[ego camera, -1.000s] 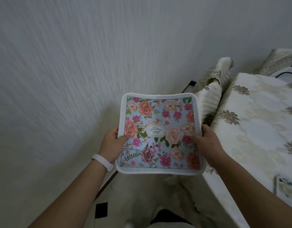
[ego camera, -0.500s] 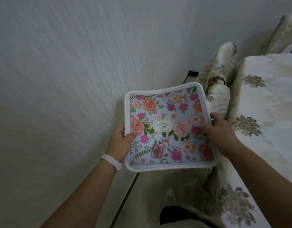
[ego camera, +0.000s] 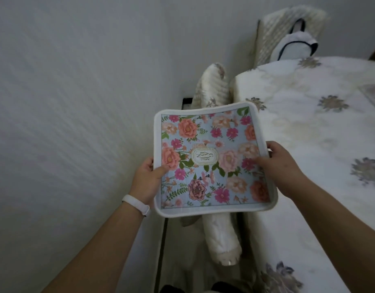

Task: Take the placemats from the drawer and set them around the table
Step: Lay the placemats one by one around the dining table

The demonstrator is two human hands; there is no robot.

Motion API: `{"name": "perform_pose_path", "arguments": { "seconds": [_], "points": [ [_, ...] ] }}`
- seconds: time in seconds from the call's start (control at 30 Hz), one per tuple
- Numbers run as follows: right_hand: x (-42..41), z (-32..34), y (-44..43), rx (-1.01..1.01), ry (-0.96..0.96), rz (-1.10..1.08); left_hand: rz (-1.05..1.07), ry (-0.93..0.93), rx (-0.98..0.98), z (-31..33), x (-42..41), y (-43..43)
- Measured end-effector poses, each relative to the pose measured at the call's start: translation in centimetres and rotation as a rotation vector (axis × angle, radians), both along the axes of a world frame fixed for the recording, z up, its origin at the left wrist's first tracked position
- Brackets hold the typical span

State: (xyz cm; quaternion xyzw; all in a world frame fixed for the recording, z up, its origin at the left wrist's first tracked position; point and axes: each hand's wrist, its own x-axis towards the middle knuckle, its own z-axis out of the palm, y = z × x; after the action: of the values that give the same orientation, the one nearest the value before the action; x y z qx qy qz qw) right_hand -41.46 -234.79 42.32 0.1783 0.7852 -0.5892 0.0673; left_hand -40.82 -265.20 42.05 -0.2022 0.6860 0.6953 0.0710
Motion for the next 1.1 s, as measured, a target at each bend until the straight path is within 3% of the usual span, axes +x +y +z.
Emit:
{"name": "perform_pose_path", "arguments": {
  "seconds": [0.37,0.67,0.87,1.1],
  "points": [
    [-1.7,-1.8,6.3,-0.051,-0.060,-0.392,-0.383,0.010,0.017,-1.5,-14.7,8.1],
    [-7.4,-3.3,3.3,-0.041,-0.091,-0.745,-0.705,0.054,0.000,-3.2,-29.0,12.3],
    [-9.0,-1.3,1.5,0.003,-0.104,-0.888,-0.871,0.024,0.031,-3.4,-34.0,13.6],
    [-6.8,0.3,-0.4,0.030,-0.081,-1.022,-1.022,0.015,-0.003,-3.6,-34.3,15.1]
  ]
}}
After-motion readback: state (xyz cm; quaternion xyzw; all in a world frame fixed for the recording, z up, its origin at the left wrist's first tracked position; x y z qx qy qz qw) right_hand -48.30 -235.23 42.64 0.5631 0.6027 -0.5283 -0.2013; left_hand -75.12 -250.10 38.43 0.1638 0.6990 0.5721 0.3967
